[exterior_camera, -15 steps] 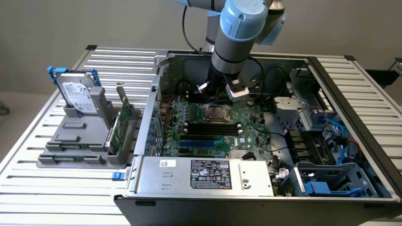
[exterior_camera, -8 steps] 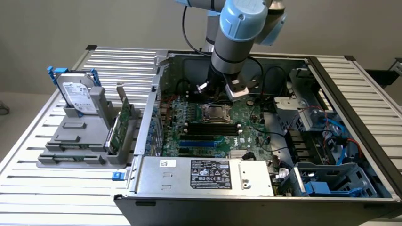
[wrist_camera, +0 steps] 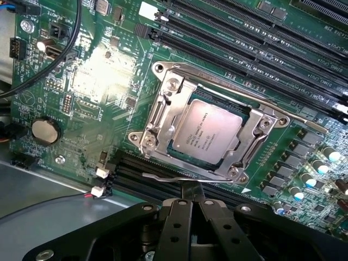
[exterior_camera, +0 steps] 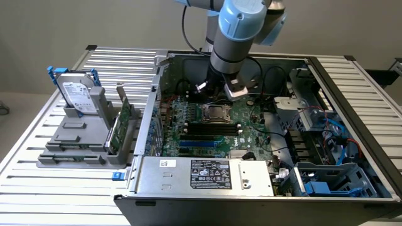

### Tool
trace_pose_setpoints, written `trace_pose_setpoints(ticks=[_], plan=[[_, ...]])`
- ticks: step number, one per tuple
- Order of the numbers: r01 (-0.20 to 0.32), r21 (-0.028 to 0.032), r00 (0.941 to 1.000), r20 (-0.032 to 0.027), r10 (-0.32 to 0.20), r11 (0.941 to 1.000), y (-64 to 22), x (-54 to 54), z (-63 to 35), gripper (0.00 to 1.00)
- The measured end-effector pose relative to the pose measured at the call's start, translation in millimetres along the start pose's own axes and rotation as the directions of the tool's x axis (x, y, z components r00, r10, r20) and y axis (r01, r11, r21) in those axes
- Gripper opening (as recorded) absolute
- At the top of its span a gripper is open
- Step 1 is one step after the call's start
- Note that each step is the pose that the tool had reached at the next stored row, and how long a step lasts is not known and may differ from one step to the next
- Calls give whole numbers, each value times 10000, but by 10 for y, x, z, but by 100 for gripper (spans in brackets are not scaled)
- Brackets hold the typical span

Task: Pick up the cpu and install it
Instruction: 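Install the first cpu locking lever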

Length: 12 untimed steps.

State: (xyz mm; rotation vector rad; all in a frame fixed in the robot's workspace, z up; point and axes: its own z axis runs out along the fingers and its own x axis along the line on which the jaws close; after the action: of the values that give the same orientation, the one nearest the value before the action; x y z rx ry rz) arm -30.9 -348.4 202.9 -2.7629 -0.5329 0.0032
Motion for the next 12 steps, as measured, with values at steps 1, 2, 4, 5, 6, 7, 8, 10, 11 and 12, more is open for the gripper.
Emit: trace_pose_setpoints(ticks=[1, 2, 4, 5, 6, 7, 8, 10, 11, 12], plan=[[0, 0, 10000, 1, 0, 10000, -2, -4, -1, 11], [-1, -1, 10000, 1, 1, 10000, -4, -8, -3, 11], [-1, -1, 10000, 2, 1, 10000, -11, -21, -9, 11], [-1, 0, 10000, 1, 1, 10000, -17, -31, -13, 11], [0, 0, 10000, 1, 0, 10000, -24, -42, -17, 11], [-1, 0, 10000, 2, 1, 10000, -31, -56, -24, 11], [-1, 1, 10000, 2, 1, 10000, -40, -71, -31, 11], [-3, 2, 10000, 4, 3, 10000, -58, -99, -49, 11], [-3, 2, 10000, 6, 3, 10000, -66, -111, -57, 11], [-3, 2, 10000, 7, 3, 10000, -72, -119, -63, 11]])
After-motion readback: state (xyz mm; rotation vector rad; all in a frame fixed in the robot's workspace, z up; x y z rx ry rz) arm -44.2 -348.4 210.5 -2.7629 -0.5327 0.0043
